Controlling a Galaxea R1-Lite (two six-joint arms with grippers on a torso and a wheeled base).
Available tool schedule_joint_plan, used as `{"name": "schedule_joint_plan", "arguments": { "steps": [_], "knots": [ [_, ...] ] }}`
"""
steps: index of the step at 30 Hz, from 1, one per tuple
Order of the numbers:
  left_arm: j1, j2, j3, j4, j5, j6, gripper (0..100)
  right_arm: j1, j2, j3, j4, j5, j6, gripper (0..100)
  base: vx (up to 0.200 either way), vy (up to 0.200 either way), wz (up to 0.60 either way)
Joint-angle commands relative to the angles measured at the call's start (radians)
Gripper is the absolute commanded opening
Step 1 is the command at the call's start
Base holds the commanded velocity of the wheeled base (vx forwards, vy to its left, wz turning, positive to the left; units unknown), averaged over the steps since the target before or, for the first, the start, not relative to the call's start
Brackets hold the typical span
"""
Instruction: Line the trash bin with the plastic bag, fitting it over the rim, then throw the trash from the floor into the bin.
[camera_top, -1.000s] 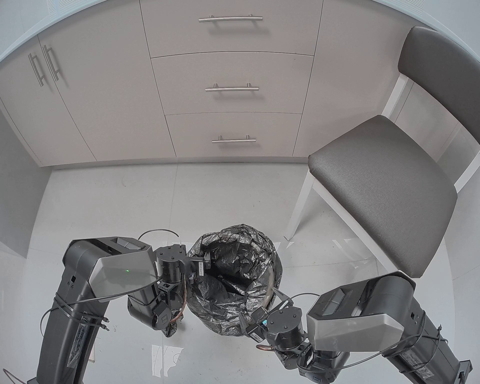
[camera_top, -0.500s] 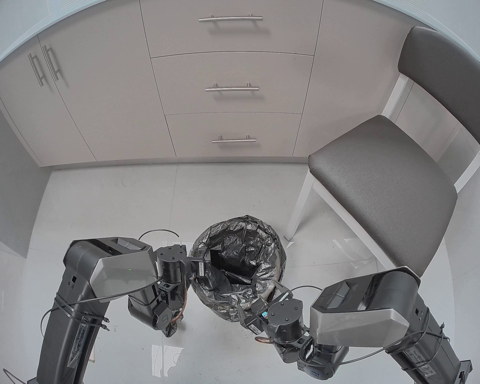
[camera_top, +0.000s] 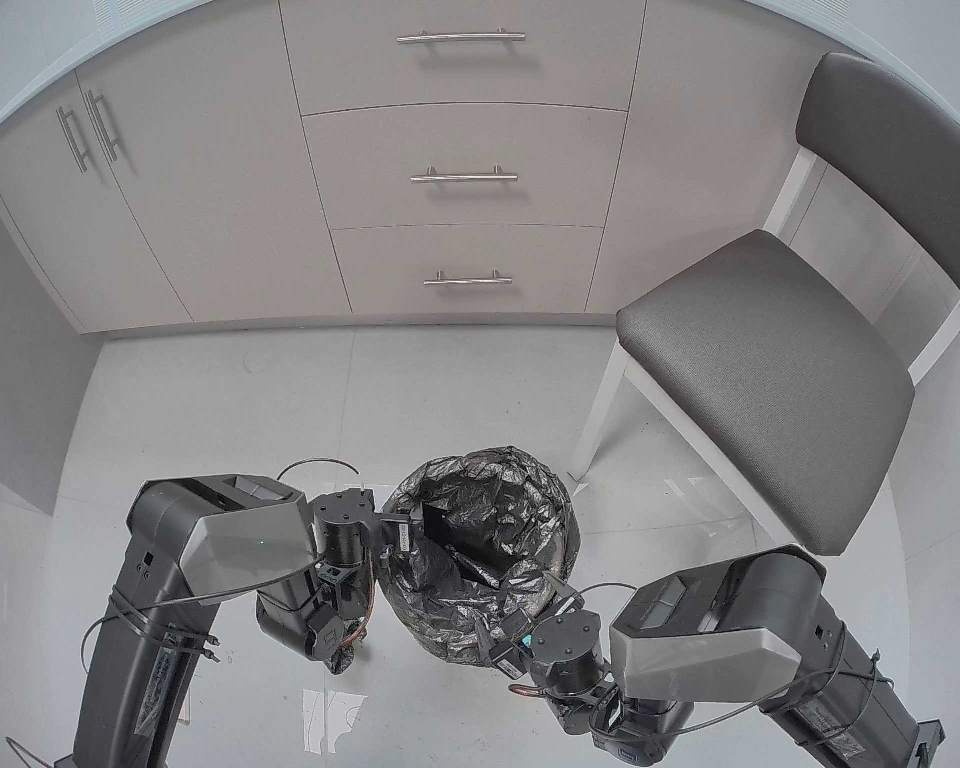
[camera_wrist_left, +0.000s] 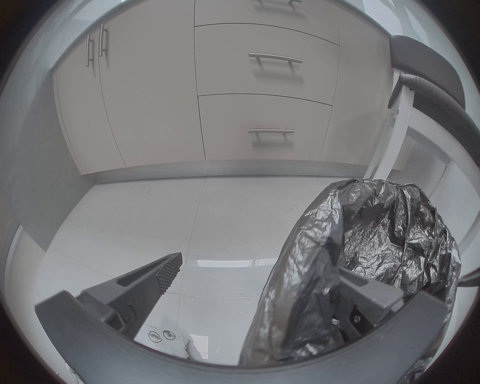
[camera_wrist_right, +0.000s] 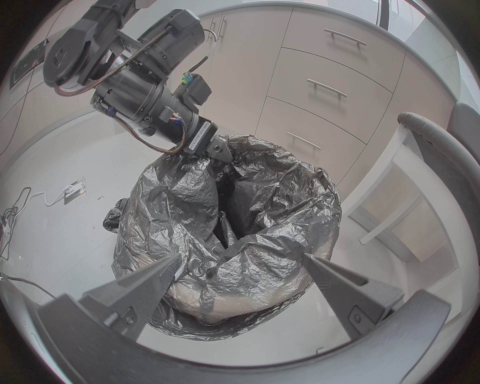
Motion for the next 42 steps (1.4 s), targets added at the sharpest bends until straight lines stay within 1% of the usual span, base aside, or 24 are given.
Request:
{"name": "schedule_joint_plan", "arguments": {
  "steps": [1,15,31,35,42],
  "knots": [
    [0.004,0.000,0.000,-0.003,0.002,-0.001,100,0.009,0.004,0.002,-0.014,-0.002,-0.003,100,0.000,0.000,0.00],
    [0.002,0.000,0.000,-0.004,0.002,-0.001,100,0.004,-0.071,0.001,-0.014,-0.007,-0.004,100,0.000,0.000,0.00],
    [-0.001,0.002,0.001,-0.004,0.002,-0.001,100,-0.008,-0.019,0.034,-0.014,-0.016,0.011,100,0.000,0.000,0.00],
    [-0.001,0.002,0.001,-0.004,0.002,-0.001,100,-0.007,-0.005,0.039,-0.014,-0.033,0.022,100,0.000,0.000,0.00],
    [0.001,-0.003,0.005,-0.006,0.002,-0.001,100,-0.027,0.009,0.024,-0.014,-0.036,0.020,100,0.000,0.000,0.00]
  ]
}}
